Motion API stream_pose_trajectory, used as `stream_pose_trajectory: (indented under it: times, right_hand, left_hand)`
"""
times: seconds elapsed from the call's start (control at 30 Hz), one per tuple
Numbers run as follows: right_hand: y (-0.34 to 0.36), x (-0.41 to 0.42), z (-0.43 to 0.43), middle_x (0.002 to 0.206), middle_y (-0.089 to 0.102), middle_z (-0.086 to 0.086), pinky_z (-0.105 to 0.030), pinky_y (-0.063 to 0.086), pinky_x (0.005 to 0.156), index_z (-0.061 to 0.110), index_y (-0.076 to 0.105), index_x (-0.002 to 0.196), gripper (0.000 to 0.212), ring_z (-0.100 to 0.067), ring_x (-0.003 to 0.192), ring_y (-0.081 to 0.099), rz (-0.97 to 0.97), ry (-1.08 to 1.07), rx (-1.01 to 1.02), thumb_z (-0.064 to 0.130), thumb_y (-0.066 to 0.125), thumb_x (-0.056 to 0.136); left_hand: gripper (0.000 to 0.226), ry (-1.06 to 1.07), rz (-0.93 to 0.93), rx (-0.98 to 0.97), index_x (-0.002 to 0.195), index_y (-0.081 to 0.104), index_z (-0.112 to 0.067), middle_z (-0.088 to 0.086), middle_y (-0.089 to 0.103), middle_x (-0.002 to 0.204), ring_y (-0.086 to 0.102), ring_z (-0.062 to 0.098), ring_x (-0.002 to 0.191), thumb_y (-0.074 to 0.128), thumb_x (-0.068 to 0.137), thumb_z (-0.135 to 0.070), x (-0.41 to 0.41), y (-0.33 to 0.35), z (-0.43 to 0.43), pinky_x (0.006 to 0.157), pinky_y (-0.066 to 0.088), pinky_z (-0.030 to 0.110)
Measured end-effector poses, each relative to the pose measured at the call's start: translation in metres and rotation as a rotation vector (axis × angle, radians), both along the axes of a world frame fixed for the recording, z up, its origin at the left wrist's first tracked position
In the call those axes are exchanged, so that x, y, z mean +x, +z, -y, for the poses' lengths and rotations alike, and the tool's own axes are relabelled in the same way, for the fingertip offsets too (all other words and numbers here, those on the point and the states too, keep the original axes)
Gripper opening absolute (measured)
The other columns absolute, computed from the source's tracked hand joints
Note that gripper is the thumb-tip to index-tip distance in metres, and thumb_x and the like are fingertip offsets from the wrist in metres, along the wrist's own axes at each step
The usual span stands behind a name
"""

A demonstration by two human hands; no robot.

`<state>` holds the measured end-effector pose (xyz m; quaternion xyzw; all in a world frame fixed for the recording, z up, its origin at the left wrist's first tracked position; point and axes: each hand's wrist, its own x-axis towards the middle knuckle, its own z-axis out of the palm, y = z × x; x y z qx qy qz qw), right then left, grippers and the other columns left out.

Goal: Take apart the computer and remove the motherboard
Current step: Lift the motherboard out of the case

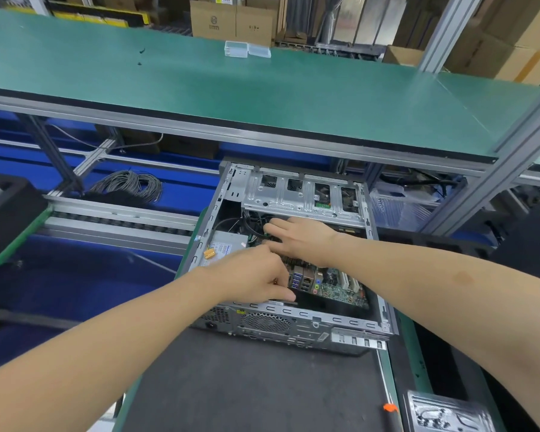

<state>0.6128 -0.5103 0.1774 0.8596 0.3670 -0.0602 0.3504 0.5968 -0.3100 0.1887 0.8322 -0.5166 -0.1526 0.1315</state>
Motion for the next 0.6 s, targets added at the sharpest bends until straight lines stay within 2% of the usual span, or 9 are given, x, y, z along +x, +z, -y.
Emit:
stream_pose_trajectory:
  times: [0.07,0.13,0.2,0.23,0.3,0.43,0.5,0.6]
  right_hand:
    - [0.001,-0.007,-0.004,0.15,0.031,-0.018,-0.041,0.048,0.098,0.013,0.038,0.144,0.082,-0.034,0.137,0.036,-0.006,-0.05,0.085,0.026,0.084,0.077]
    - [0.0,-0.012,-0.007,0.153,0.029,-0.018,-0.042,0.046,0.101,0.013,0.038,0.144,0.084,-0.034,0.138,0.036,0.004,-0.004,0.074,0.028,0.085,0.076]
    - [0.001,-0.017,-0.004,0.156,0.026,-0.019,-0.043,0.047,0.102,0.013,0.033,0.147,0.091,-0.035,0.139,0.037,-0.013,-0.041,0.078,0.026,0.086,0.075]
    - [0.003,-0.019,-0.002,0.157,0.025,-0.02,-0.042,0.049,0.101,0.014,0.03,0.149,0.094,-0.035,0.138,0.038,-0.023,-0.045,0.072,0.023,0.086,0.074]
    - [0.006,-0.022,0.002,0.156,0.024,-0.019,-0.041,0.052,0.096,0.016,0.027,0.151,0.1,-0.033,0.137,0.037,-0.063,-0.123,0.105,0.017,0.087,0.071]
    - [0.003,-0.027,-0.002,0.152,0.025,-0.018,-0.04,0.051,0.091,0.017,0.015,0.142,0.107,-0.031,0.136,0.034,-0.056,-0.197,0.12,0.015,0.089,0.064]
    - [-0.002,-0.027,-0.006,0.149,0.027,-0.016,-0.043,0.047,0.099,0.017,0.021,0.148,0.104,-0.032,0.136,0.033,-0.015,-0.185,0.132,0.016,0.087,0.067]
    - [-0.006,-0.023,-0.009,0.149,0.032,-0.017,-0.052,0.026,0.122,0.019,0.029,0.153,0.094,-0.035,0.141,0.034,0.026,-0.101,0.106,0.018,0.083,0.076]
  left_hand:
    - [0.035,0.096,0.079,0.016,0.069,0.067,-0.032,-0.017,0.051,0.047,0.048,-0.001,0.059,0.068,0.09,-0.059,0.0,-0.007,-0.001,0.052,0.026,0.017]
    - [0.035,0.179,0.165,0.036,0.081,0.072,-0.027,-0.016,0.056,0.058,0.048,0.004,0.065,0.074,0.083,-0.062,-0.003,-0.006,-0.002,0.051,0.022,0.017]
    - [0.039,0.245,0.162,0.031,0.083,0.068,-0.027,-0.013,0.062,0.069,0.047,0.004,0.068,0.077,0.078,-0.065,0.0,-0.006,-0.005,0.052,0.021,0.018]
    - [0.039,0.269,0.137,0.029,0.083,0.066,-0.028,-0.013,0.06,0.07,0.046,0.002,0.068,0.077,0.077,-0.065,0.002,-0.006,-0.006,0.051,0.021,0.019]
    - [0.039,0.26,0.153,0.009,0.086,0.06,-0.031,-0.015,0.054,0.065,0.048,0.008,0.07,0.075,0.078,-0.066,0.001,-0.004,-0.007,0.053,0.02,0.019]
    - [0.056,0.238,0.286,-0.016,0.099,0.052,-0.031,-0.015,0.048,0.059,0.044,0.014,0.074,0.076,0.07,-0.073,-0.002,-0.005,-0.009,0.075,0.02,0.027]
    - [0.052,0.269,0.285,-0.025,0.098,0.062,-0.035,-0.017,0.05,0.061,0.044,0.012,0.075,0.076,0.068,-0.075,0.0,-0.008,-0.01,0.081,0.02,0.028]
    - [0.039,0.239,0.231,-0.03,0.086,0.075,-0.034,-0.021,0.046,0.067,0.041,0.008,0.079,0.078,0.071,-0.07,0.001,-0.011,-0.012,0.091,0.031,0.027]
